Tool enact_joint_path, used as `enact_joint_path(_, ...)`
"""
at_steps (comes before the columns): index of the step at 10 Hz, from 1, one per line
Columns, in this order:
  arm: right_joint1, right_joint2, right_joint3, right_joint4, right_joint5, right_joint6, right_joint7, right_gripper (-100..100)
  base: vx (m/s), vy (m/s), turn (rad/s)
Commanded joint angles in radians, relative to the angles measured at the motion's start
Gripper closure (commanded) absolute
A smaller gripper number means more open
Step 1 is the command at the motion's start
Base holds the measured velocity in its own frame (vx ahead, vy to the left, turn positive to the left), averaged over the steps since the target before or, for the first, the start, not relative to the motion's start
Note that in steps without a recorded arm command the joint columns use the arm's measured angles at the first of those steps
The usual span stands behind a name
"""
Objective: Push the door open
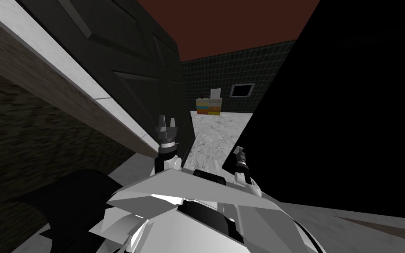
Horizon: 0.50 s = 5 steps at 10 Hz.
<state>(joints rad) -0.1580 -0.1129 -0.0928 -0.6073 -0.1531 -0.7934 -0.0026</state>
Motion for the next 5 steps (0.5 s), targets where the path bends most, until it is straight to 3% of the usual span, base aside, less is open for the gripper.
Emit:
enact_joint_path(1, -0.034, -0.016, -0.02, 0.05, -0.011, -0.044, 0.0, 100, 0.147, 0.044, -0.07)
enact_joint_path(2, -0.034, -0.016, -0.02, 0.071, -0.011, -0.044, 0.0, 100, 0.073, 0.002, -0.011)
enact_joint_path(3, -0.033, -0.022, -0.044, 0.078, -0.024, -0.044, 0.009, 100, 0.156, 0.04, -0.051)
enact_joint_path(5, -0.032, -0.026, -0.062, 0.081, -0.035, -0.044, 0.015, 100, 0.192, 0.062, -0.071)
